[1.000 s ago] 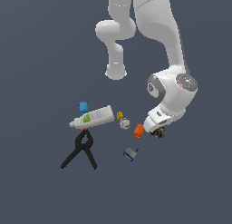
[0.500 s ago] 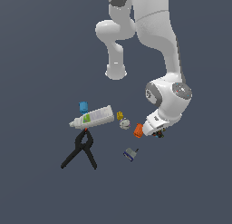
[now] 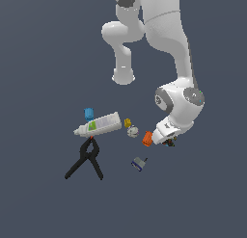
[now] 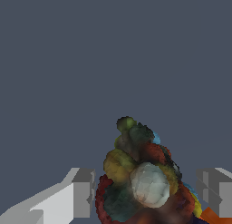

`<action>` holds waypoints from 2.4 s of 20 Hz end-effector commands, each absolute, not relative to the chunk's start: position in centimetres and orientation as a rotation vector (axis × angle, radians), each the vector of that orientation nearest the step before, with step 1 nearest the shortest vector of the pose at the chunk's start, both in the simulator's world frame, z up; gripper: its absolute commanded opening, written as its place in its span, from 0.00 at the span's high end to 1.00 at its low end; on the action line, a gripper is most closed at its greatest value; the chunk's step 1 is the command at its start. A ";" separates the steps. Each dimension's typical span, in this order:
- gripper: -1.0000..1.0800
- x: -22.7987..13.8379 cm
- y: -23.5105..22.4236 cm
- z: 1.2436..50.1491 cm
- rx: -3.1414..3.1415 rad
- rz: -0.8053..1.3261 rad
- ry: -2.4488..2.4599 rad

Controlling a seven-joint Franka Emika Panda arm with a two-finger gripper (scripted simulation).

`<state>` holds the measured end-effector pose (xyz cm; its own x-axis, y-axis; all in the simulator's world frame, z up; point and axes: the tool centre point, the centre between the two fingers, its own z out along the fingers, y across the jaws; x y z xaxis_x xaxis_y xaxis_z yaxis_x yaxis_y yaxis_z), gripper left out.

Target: Pick up a designated object from a clutter of objects.

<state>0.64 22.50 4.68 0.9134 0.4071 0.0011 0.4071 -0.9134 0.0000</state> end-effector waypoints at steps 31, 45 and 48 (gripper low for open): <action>1.00 0.3 3.1 21.7 -3.069 -0.002 -0.654; 1.00 0.5 -10.7 33.8 -3.070 -0.002 -0.653; 1.00 0.6 -13.3 36.1 -3.070 -0.001 -0.653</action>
<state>0.58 -11.99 34.87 0.9140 0.4057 0.0015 0.4057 -0.9140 -0.0027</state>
